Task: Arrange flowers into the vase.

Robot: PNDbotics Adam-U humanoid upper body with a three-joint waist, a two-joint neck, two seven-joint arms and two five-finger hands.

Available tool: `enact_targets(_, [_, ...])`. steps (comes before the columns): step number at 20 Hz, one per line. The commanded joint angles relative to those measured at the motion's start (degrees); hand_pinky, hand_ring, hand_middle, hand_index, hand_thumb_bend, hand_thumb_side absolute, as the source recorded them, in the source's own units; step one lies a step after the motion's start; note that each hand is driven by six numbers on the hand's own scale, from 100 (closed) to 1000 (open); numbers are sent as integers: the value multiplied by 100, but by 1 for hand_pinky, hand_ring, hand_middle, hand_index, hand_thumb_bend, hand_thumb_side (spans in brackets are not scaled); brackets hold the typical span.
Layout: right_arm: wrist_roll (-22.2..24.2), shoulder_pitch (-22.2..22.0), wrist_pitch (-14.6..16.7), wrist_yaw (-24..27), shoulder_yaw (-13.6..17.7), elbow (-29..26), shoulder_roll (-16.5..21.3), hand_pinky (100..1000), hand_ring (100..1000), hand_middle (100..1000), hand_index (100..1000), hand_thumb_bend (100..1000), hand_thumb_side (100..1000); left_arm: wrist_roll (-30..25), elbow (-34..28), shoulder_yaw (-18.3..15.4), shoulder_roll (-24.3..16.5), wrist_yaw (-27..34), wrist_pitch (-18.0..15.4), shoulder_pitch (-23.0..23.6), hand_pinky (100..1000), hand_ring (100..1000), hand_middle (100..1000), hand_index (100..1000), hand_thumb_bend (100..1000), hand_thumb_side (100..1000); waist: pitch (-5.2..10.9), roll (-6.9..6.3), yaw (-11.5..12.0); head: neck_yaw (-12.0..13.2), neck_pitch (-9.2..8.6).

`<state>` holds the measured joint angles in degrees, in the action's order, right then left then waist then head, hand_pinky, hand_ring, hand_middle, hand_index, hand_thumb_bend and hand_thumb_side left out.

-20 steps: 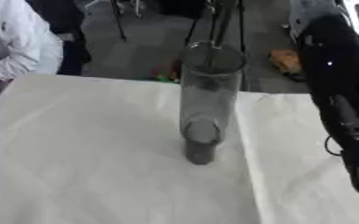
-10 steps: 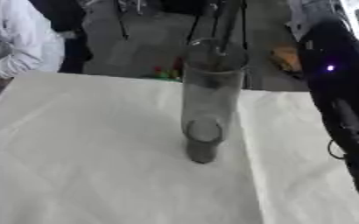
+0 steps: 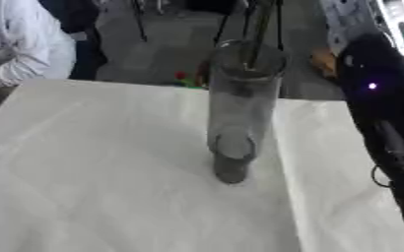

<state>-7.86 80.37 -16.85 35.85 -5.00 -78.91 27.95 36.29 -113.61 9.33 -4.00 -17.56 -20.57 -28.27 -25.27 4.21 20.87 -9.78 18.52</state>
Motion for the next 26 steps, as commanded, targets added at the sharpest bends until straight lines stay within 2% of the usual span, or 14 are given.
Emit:
enact_targets(1, [64,77,-41,4,12,-15,136,100,163,100,124,100,113,30,-98,4,4,24,-7,-58,480,767,735,810,205,969,100,-32,1,28,-73])
enact_targets(3, [85,59,-73,-17,-3,-16,142,100,165,100,124,100,113,43,-98,3,5,24,1,-52,480,767,734,810,205,969,79,-33,-11,40,-55])
enact_targets(5, [117,32,-103,-64,-29,-38,147,100,206,100,123,100,116,49,-98,5,12,24,2,-52,479,767,735,809,204,969,53,-39,-25,56,-42])
enact_targets(6, [140,12,-124,-104,-42,-50,148,100,272,100,121,100,115,52,-98,6,15,24,2,-53,478,767,735,810,204,970,41,-44,-26,63,-39])
enact_targets(9, [239,-38,-199,-235,-75,-69,165,100,336,100,119,100,113,62,-98,2,20,24,6,-51,478,768,735,810,204,970,27,-53,-25,78,-31])
enact_targets(12, [348,-85,-270,-357,-105,-66,184,139,389,100,117,100,110,66,-98,2,19,23,12,-48,478,768,736,810,203,970,23,-60,-43,95,-28])
enact_targets(21, [501,-183,-334,-531,-104,78,201,150,410,100,117,100,107,60,-98,-5,20,23,11,-49,480,768,736,811,202,970,28,-69,-64,127,-34])
enact_targets(25, [500,-238,-376,-532,-156,46,218,178,454,100,118,100,106,60,-98,-11,22,21,6,-46,481,768,737,811,200,970,37,-60,-87,158,-13])
enact_targets(26, [512,-259,-396,-551,-184,42,235,195,480,131,117,100,104,60,-98,-12,20,18,5,-46,482,768,737,811,200,970,43,-57,-93,166,-8])
